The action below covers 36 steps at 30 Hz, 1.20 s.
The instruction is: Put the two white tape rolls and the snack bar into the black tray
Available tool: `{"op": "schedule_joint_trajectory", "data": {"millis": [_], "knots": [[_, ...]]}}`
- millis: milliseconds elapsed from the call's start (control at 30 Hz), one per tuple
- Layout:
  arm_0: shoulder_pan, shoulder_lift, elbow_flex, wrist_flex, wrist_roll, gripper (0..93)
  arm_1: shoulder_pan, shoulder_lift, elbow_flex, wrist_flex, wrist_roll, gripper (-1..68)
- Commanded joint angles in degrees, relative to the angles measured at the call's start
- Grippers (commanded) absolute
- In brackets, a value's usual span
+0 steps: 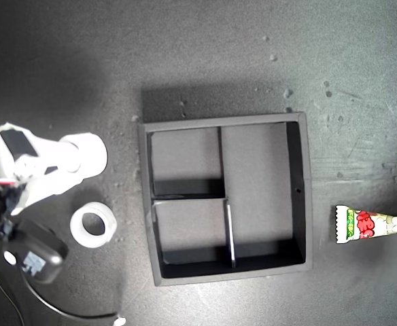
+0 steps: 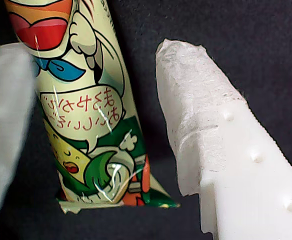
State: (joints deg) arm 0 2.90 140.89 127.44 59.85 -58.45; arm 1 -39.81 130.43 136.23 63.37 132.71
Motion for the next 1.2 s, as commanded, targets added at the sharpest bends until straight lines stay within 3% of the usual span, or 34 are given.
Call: {"op": "schedule_joint_trajectory", "data": {"millis": [0,200,400,467,533,567,600,700,967,1167], "knots": [[0.09,-4.66,-10.46,1.14,2.11,0.1,2.29,0.09,2.64,-5.01,-3.16,35.0],[1.67,-18.72,-30.06,7.73,3.78,0.1,5.62,-0.44,12.39,-17.75,-11.07,36.6],[2.55,-29.27,-45.53,15.03,3.87,0.1,5.45,-0.44,20.65,-27.42,-13.18,31.3],[2.64,-31.64,-48.52,16.70,3.96,0.1,5.62,-0.44,22.24,-28.83,-13.45,24.5],[2.72,-33.57,-50.45,18.02,3.96,0.1,6.06,-0.44,23.29,-29.00,-13.54,10.0],[2.72,-34.45,-51.06,18.54,3.87,0.1,6.33,-0.44,23.64,-28.83,-13.62,1.0],[2.81,-35.07,-51.42,18.90,3.87,0.1,6.59,-0.44,23.73,-28.48,-13.80,-0.1],[2.99,-36.30,-51.94,19.51,3.87,0.1,7.82,0.26,22.41,-25.93,-16.44,-0.2],[3.69,-38.23,-55.46,21.80,2.99,0.1,17.40,0.44,-5.45,3.08,-32.96,-0.2],[5.01,-40.96,-59.50,23.20,2.29,0.1,26.89,-0.26,-20.21,0.26,-57.48,-0.3]]}}
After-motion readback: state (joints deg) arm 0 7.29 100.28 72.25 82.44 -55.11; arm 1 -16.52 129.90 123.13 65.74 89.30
